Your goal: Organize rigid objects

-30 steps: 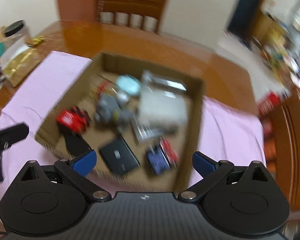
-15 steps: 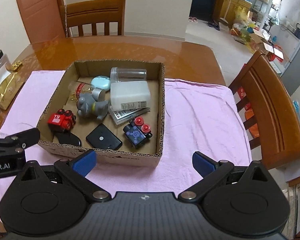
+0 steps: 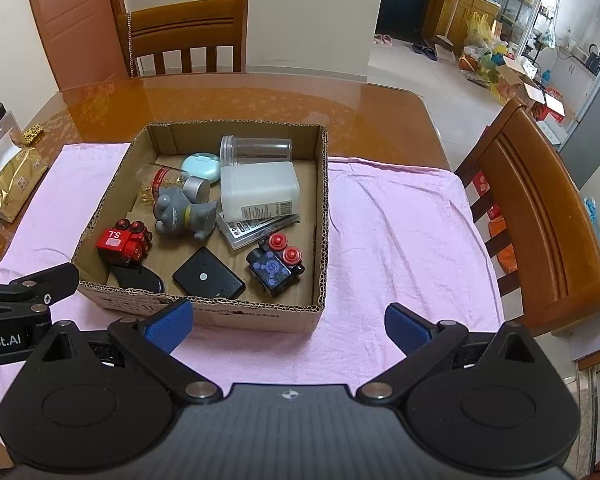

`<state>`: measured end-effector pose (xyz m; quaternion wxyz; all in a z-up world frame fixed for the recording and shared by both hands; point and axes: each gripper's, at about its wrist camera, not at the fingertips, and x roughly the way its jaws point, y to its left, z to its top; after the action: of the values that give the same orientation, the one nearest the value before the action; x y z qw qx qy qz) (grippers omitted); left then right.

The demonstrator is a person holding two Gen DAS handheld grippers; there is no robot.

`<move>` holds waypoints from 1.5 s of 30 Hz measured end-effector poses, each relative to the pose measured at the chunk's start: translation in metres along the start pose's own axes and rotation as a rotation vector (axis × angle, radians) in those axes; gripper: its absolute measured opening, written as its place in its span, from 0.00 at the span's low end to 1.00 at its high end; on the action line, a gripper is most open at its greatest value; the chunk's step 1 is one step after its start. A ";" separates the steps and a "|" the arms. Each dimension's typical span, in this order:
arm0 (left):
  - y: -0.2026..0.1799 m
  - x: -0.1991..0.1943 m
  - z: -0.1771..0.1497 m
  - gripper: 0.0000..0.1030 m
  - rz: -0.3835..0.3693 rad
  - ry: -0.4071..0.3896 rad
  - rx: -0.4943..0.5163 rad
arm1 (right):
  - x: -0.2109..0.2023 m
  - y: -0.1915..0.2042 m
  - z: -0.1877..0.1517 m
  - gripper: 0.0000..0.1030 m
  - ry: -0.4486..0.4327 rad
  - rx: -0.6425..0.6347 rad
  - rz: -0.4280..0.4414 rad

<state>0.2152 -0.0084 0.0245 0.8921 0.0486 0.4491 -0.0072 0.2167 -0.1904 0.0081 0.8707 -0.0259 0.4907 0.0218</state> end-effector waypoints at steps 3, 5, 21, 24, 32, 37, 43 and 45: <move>0.000 0.000 0.000 0.99 0.001 0.001 -0.002 | 0.000 0.000 0.000 1.00 -0.001 0.002 0.001; 0.001 -0.001 0.001 0.99 0.001 0.001 -0.004 | 0.000 0.001 0.001 1.00 0.000 0.005 0.002; 0.001 0.000 0.001 0.99 0.000 0.002 -0.003 | -0.001 -0.001 0.001 1.00 -0.006 0.000 -0.003; 0.002 0.000 0.001 0.99 0.002 0.001 -0.003 | 0.000 0.000 0.001 1.00 -0.005 0.000 -0.003; 0.001 0.000 0.001 0.99 0.005 0.001 -0.005 | -0.001 0.001 0.001 1.00 -0.006 -0.003 -0.004; 0.001 -0.001 0.001 0.99 0.006 -0.001 -0.005 | -0.002 0.001 0.001 1.00 -0.009 -0.003 -0.002; 0.001 -0.001 0.000 0.99 0.006 0.000 -0.006 | -0.003 0.000 0.001 1.00 -0.010 -0.004 -0.002; 0.001 -0.001 0.001 0.99 0.007 0.002 -0.005 | -0.003 0.000 0.001 1.00 -0.010 -0.003 -0.003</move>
<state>0.2150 -0.0078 0.0258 0.8919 0.0479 0.4497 -0.0029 0.2163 -0.1900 0.0111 0.8731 -0.0279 0.4862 0.0217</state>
